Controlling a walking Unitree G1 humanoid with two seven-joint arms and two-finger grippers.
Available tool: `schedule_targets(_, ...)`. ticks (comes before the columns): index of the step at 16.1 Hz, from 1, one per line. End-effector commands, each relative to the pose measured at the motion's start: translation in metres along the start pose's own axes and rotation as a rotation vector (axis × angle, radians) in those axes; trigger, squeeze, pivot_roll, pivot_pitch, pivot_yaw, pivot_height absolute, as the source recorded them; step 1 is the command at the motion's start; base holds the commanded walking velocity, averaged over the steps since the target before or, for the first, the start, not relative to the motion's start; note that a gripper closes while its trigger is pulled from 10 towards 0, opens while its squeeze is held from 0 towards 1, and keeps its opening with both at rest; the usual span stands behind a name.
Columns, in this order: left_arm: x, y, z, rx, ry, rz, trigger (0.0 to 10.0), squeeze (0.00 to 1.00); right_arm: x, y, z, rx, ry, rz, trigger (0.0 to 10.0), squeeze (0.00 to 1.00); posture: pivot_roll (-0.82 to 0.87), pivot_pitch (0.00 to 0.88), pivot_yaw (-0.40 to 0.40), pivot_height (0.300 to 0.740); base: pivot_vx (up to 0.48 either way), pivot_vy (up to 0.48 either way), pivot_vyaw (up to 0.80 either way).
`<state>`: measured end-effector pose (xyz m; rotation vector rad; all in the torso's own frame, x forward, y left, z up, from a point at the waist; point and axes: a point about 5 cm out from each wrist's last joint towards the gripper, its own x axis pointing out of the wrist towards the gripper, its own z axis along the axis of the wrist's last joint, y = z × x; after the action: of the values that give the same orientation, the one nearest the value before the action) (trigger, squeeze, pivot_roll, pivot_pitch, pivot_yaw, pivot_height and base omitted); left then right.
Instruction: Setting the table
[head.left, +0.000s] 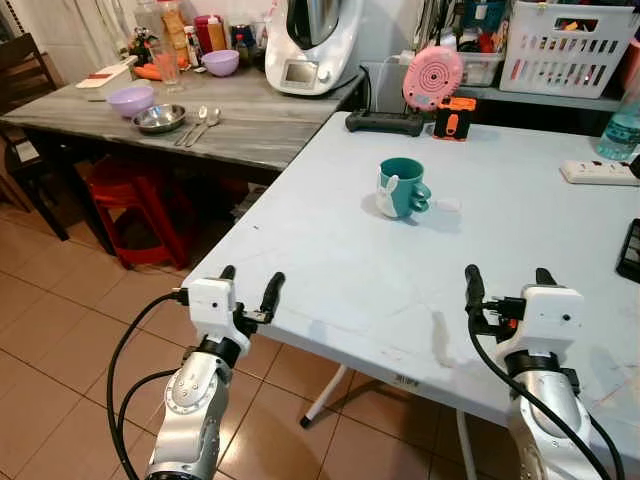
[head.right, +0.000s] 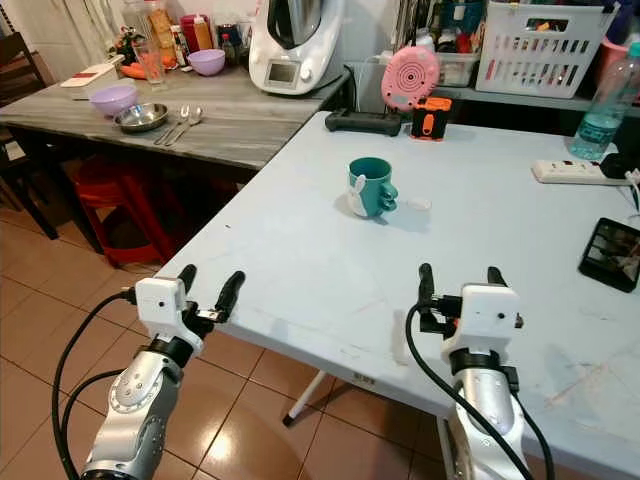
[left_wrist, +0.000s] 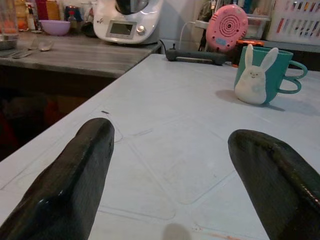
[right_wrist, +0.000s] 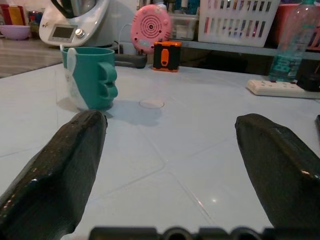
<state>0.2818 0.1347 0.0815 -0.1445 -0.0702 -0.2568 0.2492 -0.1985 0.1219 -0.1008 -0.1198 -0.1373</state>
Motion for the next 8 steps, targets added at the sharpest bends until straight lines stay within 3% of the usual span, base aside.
schedule_targets(1,-0.0021,0.0034,0.0012,0.006,0.002,-0.013,10.0,0.0,0.0017,0.0048,0.0023,0.008,-0.005,0.014,10.0,0.0,-0.15,0.0,0.084,0.74,0.386,0.0,0.0)
schedule_targets(8,0.0004,-0.0031,-0.0003,-0.01,0.012,-0.068,10.0,0.0,0.0033,0.0086,0.0004,0.009,0.002,0.026,10.0,0.0,-0.16,0.0,0.097,0.74,0.408,0.0,0.0)
